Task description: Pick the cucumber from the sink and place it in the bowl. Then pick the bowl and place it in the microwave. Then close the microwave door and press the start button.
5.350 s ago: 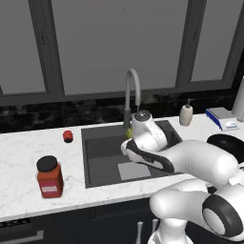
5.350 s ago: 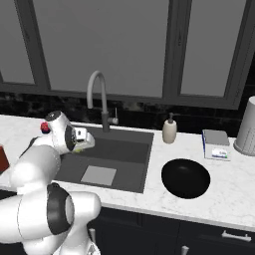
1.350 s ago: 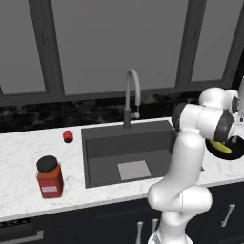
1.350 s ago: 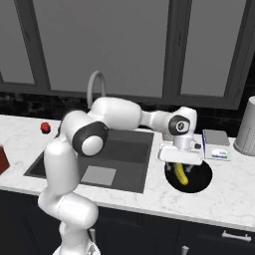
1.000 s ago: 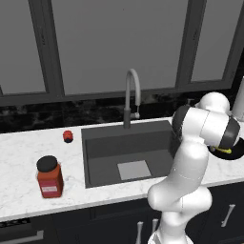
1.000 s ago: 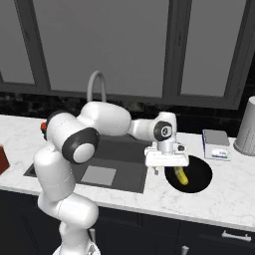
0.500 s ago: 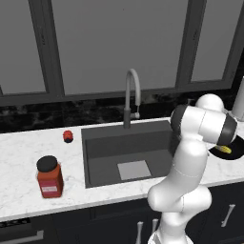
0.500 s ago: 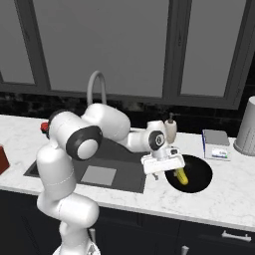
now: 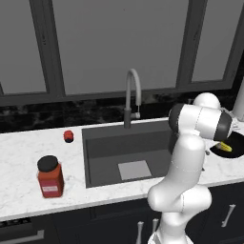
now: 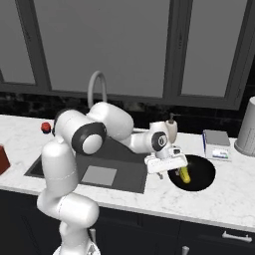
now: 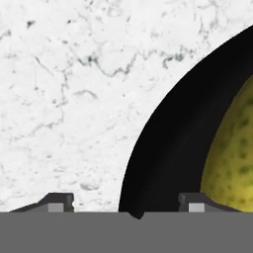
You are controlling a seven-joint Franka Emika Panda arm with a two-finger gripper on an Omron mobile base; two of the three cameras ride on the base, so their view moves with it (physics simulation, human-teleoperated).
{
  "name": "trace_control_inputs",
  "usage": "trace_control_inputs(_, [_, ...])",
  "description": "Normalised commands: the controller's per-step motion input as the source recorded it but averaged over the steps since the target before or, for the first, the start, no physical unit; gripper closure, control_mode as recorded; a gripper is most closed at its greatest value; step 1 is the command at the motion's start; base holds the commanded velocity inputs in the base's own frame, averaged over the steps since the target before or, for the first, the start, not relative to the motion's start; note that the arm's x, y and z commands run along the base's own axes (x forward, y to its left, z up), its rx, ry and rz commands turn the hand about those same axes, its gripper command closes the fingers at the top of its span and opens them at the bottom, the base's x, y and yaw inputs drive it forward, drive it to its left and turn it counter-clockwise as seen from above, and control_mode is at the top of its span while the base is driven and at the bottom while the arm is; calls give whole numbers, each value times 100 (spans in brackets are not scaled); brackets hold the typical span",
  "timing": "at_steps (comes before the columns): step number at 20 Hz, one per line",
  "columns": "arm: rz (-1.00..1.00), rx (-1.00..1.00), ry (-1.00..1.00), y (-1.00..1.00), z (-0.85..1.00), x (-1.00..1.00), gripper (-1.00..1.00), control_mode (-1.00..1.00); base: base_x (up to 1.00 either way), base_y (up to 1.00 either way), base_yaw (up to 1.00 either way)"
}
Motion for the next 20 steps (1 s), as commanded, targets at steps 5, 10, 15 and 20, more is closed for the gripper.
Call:
trace_control_inputs(5, [-1,0,0,-6,-33,0,100,-100,0,0,0])
trace_control_inputs(10, [-6,0,-4,-1,-7,-15,100,-100,0,0,0])
trace_control_inputs(15, [4,0,-17,2,64,-55,100,-100,0,0,0])
trace_control_inputs(20, [18,-3,-17,39,100,-85,100,-100,0,0,0])
